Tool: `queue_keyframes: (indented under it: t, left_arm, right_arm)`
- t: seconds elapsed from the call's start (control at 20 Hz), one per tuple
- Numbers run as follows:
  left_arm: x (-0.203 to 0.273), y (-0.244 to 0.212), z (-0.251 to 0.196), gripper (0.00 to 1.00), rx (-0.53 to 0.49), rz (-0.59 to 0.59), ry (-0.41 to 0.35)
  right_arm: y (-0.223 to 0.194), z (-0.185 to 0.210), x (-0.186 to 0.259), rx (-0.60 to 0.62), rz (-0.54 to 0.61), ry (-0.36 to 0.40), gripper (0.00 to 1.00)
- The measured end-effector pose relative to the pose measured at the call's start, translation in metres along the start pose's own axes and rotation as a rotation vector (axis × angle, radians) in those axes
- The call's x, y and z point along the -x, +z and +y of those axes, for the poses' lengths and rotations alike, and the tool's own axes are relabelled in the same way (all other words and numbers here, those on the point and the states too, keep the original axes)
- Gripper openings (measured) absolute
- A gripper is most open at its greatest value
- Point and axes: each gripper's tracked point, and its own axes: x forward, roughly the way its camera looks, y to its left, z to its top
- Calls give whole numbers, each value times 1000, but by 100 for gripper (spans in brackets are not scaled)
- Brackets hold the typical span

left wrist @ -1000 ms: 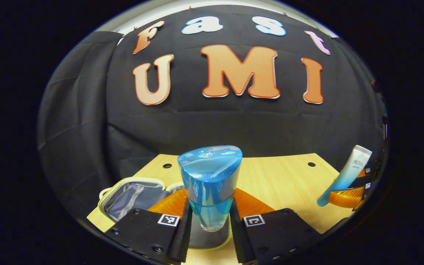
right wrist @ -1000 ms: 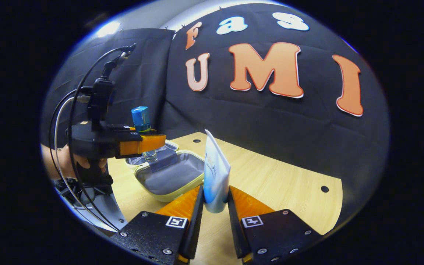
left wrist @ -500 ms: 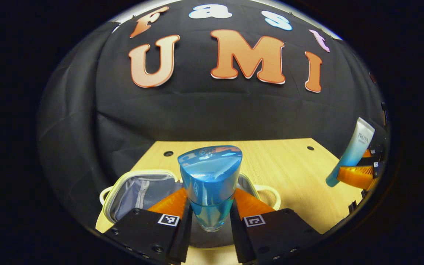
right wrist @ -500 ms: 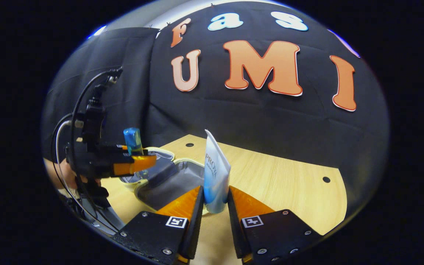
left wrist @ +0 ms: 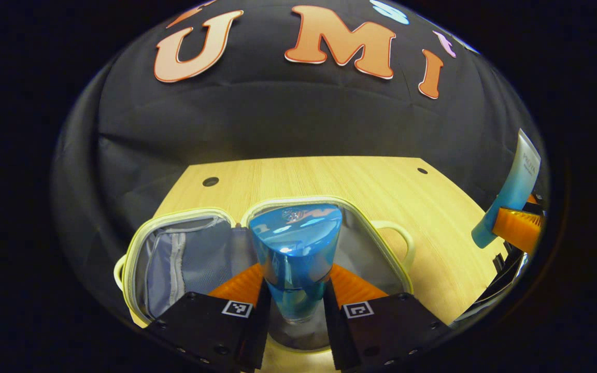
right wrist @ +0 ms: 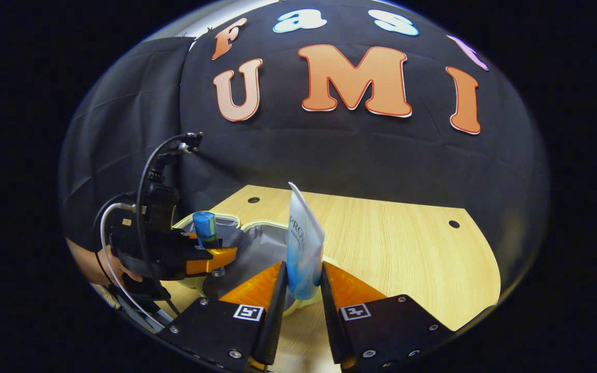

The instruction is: First open the suitcase, pack the skin care products into it, and then close the suitcase.

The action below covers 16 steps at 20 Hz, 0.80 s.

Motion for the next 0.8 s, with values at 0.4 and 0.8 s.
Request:
queue_keyframes:
  t: [0.4, 0.8]
  left_arm:
    - [-47, -39, 0, 49, 83, 177, 26]
    - [-64, -62, 1, 49, 105, 329, 77]
  right_arm:
    - [-8, -3, -19, 27, 38, 49, 35]
    - [-18, -10, -42, 60, 83, 144, 40]
